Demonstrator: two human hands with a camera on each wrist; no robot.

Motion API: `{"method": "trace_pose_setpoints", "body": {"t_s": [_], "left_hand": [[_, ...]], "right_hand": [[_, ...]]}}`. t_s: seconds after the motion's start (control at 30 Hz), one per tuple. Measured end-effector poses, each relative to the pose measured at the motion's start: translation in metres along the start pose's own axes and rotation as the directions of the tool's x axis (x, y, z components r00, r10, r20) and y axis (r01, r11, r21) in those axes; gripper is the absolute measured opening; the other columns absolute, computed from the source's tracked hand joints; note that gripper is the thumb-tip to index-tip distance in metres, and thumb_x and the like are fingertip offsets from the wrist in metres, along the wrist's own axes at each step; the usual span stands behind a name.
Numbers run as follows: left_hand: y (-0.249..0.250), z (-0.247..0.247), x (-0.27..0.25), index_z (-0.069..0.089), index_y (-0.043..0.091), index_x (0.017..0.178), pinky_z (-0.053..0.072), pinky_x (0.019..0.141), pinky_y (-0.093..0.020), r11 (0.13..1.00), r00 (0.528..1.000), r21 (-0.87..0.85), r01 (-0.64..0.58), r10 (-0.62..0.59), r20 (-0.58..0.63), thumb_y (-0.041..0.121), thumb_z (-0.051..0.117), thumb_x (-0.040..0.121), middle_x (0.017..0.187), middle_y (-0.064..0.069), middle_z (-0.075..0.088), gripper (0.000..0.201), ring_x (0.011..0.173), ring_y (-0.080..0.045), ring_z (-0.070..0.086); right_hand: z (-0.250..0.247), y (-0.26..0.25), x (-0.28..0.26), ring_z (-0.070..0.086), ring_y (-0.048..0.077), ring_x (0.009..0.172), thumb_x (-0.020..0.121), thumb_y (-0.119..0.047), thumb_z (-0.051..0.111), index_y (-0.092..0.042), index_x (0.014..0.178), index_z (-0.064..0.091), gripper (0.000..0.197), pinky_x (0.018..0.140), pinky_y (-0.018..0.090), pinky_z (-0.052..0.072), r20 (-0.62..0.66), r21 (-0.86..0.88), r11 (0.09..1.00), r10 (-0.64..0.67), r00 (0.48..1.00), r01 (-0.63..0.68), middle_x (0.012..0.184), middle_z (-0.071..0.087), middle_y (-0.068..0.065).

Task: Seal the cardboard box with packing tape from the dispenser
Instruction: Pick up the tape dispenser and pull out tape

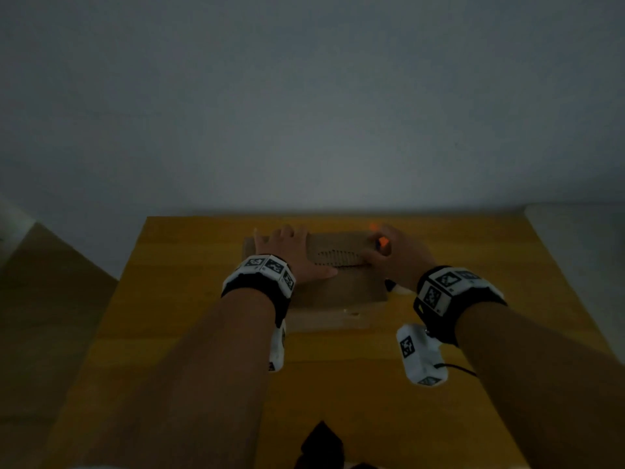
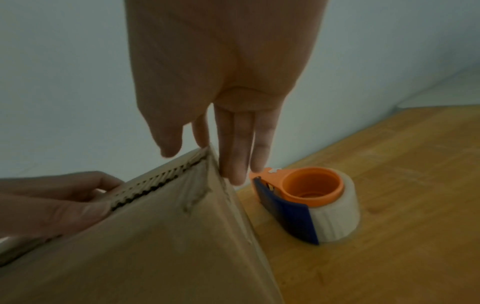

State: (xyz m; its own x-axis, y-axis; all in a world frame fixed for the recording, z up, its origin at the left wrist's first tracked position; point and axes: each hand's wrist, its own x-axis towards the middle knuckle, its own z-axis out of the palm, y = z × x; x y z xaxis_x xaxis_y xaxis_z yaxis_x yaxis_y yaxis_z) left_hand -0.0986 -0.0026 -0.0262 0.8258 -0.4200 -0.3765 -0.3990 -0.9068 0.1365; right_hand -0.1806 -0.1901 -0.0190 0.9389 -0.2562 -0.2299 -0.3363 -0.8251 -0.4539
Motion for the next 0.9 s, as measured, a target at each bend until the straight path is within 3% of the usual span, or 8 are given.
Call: {"method": "trace_pose_setpoints", "body": {"t_s": [0.1,0.17,0.27,0.37,0.5,0.63,0.77,0.9], "left_hand": [[-0.001,0.004,0.001,0.027,0.028,0.144,0.003,0.117,-0.062,1.000,1.000,-0.017,-0.008,0.008,-0.018,0.082,0.049,0.066,0.150,-0.006,0.032,0.097,0.141,-0.030,0.027],[-0.002,0.006,0.003,0.027,0.031,0.143,0.002,0.117,-0.062,0.999,0.999,-0.045,-0.014,0.012,-0.038,0.082,0.050,0.065,0.148,-0.005,0.033,0.096,0.140,-0.030,0.027],[-0.003,0.010,0.005,0.027,0.033,0.143,-0.002,0.116,-0.063,0.997,0.997,-0.072,-0.024,0.019,-0.073,0.082,0.051,0.064,0.147,-0.005,0.034,0.096,0.140,-0.029,0.026],[-0.002,0.013,0.005,0.026,0.033,0.144,-0.004,0.116,-0.062,0.996,0.996,-0.085,-0.024,0.016,-0.087,0.081,0.053,0.065,0.148,-0.004,0.032,0.096,0.142,-0.029,0.023],[-0.001,0.015,0.004,0.027,0.033,0.143,-0.007,0.116,-0.061,0.993,0.995,-0.115,-0.019,0.008,-0.102,0.079,0.056,0.065,0.149,-0.003,0.031,0.095,0.143,-0.028,0.021],[-0.001,0.015,0.003,0.027,0.034,0.143,-0.010,0.116,-0.060,0.991,0.994,-0.131,-0.011,-0.003,-0.106,0.078,0.057,0.065,0.149,-0.001,0.030,0.095,0.144,-0.026,0.019],[-0.001,0.017,0.002,0.029,0.034,0.142,-0.011,0.116,-0.059,0.990,0.993,-0.142,-0.010,-0.007,-0.115,0.077,0.058,0.064,0.149,0.000,0.030,0.094,0.144,-0.025,0.019],[0.001,0.017,0.001,0.028,0.035,0.142,-0.009,0.117,-0.060,0.990,0.994,-0.140,0.003,-0.018,-0.107,0.077,0.058,0.064,0.149,0.000,0.030,0.093,0.144,-0.025,0.018]], "right_hand": [[0.003,0.016,0.003,0.061,0.026,0.082,0.097,-0.038,0.044,-0.013,0.113,0.059,0.034,0.069,0.036,0.051,-0.105,0.012,0.999,0.049,0.993,-0.048,0.103,0.068,0.010],[0.010,0.029,0.005,0.058,0.027,0.078,0.098,-0.032,0.042,-0.009,0.111,0.057,0.030,0.066,0.034,0.045,-0.089,-0.027,0.993,0.110,0.990,-0.113,0.094,0.066,0.010],[0.029,0.049,0.015,0.045,0.021,0.064,0.093,-0.024,0.050,-0.013,0.089,0.054,0.013,0.065,0.033,0.037,-0.035,-0.136,0.982,0.129,0.991,-0.133,0.076,0.052,0.005],[0.052,0.063,0.028,0.053,0.027,0.075,0.086,-0.024,0.059,-0.012,0.095,0.052,0.016,0.063,0.034,0.040,0.019,-0.197,0.969,0.154,0.988,-0.147,0.085,0.052,0.010],[0.072,0.072,0.031,0.059,0.035,0.088,0.090,-0.023,0.057,-0.003,0.113,0.053,0.030,0.065,0.037,0.044,0.128,-0.191,0.957,0.246,0.961,-0.220,0.105,0.062,0.018],[0.076,0.074,0.034,0.060,0.039,0.098,0.093,-0.016,0.054,-0.001,0.120,0.050,0.031,0.068,0.038,0.043,0.151,-0.198,0.945,0.291,0.945,-0.260,0.110,0.061,0.021],[0.077,0.074,0.033,0.053,0.032,0.078,0.093,-0.009,0.052,0.001,0.118,0.053,0.027,0.069,0.034,0.041,0.237,-0.218,0.938,0.317,0.918,-0.268,0.081,0.054,0.011],[0.084,0.077,0.029,0.055,0.031,0.079,0.093,-0.010,0.050,-0.002,0.113,0.057,0.023,0.067,0.035,0.044,0.239,-0.245,0.933,0.321,0.916,-0.263,0.094,0.060,0.016]]}}
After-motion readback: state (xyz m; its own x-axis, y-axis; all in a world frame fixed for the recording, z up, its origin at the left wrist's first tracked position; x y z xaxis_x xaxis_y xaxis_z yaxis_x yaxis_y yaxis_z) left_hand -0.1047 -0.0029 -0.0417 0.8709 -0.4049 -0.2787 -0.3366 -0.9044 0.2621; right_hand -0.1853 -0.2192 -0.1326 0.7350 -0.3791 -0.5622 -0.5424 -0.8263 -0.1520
